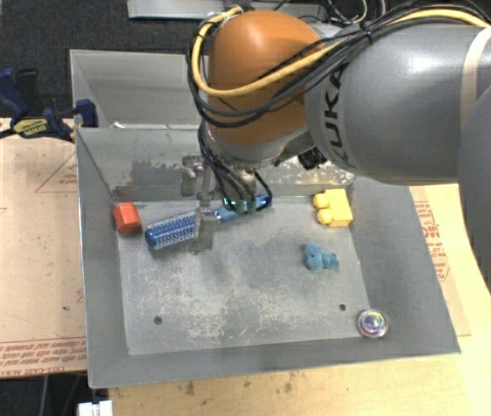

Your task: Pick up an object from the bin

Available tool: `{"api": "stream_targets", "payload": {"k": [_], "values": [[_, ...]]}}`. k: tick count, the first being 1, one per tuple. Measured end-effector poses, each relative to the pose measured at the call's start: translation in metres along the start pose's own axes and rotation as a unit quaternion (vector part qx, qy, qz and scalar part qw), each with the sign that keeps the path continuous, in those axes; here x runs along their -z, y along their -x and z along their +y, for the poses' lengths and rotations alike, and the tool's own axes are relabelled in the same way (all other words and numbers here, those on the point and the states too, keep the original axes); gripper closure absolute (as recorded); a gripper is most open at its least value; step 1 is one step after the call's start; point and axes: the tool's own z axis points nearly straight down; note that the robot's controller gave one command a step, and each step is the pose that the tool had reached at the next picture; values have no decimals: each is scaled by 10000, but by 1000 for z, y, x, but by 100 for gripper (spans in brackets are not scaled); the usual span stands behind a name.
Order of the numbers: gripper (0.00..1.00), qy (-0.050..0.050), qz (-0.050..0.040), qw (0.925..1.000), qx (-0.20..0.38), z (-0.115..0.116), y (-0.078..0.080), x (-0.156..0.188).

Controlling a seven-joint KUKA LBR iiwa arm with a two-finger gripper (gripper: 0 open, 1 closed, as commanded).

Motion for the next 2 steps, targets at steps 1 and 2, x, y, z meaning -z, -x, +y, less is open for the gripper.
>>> {"api": "stream_targets", "payload": {"k": [1, 2], "values": [[0, -7, -9, 9998, 198, -27, 48, -122], [0, 6, -22, 9999, 133, -27, 65, -176]]}}
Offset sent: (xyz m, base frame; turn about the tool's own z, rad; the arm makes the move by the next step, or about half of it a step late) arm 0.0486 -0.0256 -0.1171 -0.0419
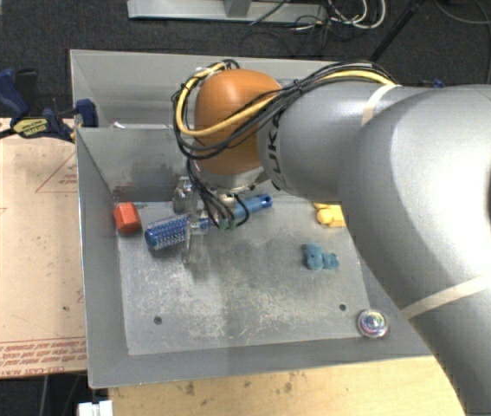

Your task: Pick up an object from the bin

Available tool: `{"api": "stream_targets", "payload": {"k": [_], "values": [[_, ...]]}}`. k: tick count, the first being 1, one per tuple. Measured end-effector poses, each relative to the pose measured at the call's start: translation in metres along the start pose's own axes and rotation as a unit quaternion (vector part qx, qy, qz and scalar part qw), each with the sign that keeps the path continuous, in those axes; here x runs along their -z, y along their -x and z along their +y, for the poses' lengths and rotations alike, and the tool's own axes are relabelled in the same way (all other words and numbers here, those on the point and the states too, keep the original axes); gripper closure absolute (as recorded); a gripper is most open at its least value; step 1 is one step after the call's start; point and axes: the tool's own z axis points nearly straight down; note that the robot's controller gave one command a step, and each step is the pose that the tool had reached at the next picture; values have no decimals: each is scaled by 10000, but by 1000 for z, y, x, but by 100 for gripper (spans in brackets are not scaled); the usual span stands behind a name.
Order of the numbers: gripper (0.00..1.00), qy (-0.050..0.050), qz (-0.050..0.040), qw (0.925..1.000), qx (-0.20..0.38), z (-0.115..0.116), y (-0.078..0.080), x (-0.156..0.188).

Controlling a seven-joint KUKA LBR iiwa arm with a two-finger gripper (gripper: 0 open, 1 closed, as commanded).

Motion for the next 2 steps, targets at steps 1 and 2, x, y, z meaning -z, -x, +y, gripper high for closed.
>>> {"api": "stream_targets", "payload": {"k": [1, 2], "values": [[100, 3, -14, 10000, -3, 0, 1, 3], [100, 14, -54, 9995, -311, 9, -23, 155]]}}
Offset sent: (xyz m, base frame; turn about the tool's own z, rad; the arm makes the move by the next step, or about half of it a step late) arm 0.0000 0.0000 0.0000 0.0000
